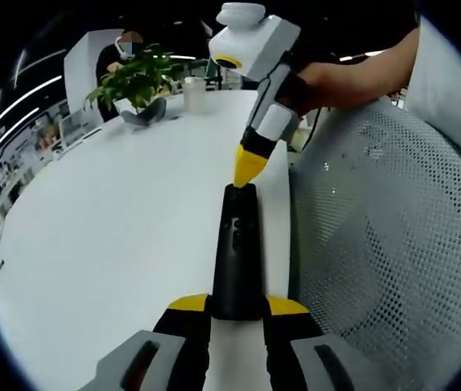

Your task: Press the specified remote control buttons in sequence, fully releasing each button before pressing the next.

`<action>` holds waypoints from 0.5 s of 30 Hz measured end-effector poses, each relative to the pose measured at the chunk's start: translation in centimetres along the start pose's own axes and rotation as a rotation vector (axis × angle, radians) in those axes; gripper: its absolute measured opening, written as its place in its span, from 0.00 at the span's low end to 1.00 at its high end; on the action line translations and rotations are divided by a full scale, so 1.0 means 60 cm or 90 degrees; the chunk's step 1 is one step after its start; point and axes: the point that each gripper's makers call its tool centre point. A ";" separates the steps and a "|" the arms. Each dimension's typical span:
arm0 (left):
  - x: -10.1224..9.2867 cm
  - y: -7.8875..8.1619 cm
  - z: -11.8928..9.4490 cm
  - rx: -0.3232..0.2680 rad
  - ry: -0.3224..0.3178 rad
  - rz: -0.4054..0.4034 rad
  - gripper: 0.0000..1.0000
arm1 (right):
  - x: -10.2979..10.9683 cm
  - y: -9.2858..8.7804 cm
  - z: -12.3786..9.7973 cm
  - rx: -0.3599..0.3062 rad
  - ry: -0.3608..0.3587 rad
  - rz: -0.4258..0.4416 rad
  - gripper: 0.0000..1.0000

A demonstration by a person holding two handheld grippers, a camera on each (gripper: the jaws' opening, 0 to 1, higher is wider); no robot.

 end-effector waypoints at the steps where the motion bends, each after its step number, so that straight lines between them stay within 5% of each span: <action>1: 0.000 0.000 0.000 -0.001 0.000 -0.001 0.24 | 0.006 0.002 0.001 -0.008 0.011 0.015 0.00; 15: -0.001 0.000 0.000 -0.012 0.007 -0.006 0.24 | 0.022 -0.012 0.005 0.029 0.026 0.067 0.00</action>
Point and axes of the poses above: the point that each gripper's makers call its tool centre point, and the gripper's own axes: z roughly forward along the fingers, x roughly to its left, y roughly out of its top, and after that the axes turned 9 degrees about -x, right-handed
